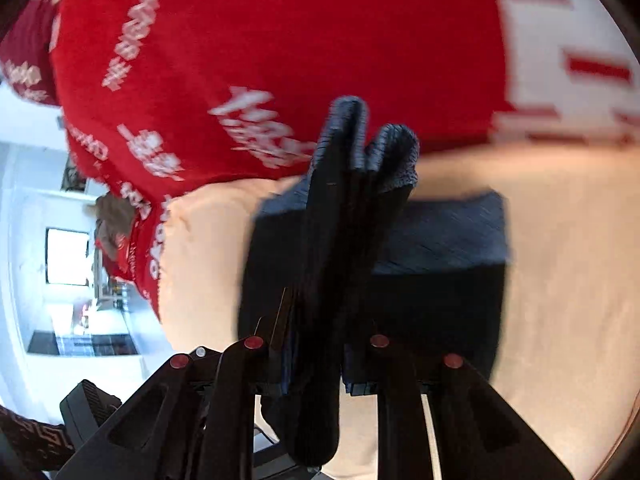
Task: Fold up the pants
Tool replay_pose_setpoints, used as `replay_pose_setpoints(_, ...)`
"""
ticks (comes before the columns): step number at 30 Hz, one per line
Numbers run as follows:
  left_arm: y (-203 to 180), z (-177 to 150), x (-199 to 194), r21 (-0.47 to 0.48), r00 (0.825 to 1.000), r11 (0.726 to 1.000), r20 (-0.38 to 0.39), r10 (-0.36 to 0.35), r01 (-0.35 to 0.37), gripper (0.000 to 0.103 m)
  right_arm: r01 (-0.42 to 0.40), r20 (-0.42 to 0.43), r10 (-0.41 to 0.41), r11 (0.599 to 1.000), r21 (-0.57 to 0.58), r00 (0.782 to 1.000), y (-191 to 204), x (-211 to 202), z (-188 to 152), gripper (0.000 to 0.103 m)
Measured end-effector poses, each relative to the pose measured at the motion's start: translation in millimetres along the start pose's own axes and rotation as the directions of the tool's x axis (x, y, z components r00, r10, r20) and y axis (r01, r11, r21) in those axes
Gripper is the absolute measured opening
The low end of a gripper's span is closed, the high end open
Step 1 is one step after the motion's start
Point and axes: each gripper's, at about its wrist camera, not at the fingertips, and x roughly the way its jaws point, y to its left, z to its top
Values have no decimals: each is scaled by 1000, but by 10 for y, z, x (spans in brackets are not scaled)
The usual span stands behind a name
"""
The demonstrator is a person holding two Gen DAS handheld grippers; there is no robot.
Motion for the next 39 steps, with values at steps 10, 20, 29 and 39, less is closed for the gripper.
replay_pose_setpoints(10,-201,-108,197,35,997,998,-66,52,-49,65,-56,-8,57,993,104,998,-706,216,-183,26)
replay_pose_setpoints(20,862,-371,-145,-269,988,959,-93,-123,94,70,-129,72,114,958,255,991,-1043,-144,-739,50)
replay_pose_setpoints(29,1409,-626,316,-521,976,853,-163,-142,37,70,-187,164,139,924,333,977,-986,-94,-988,17)
replay_pose_setpoints(39,1180,-668,381,-462,976,885,-157,-148,60,88,227,40,-234,966,126,971,-831,-94,-795,10)
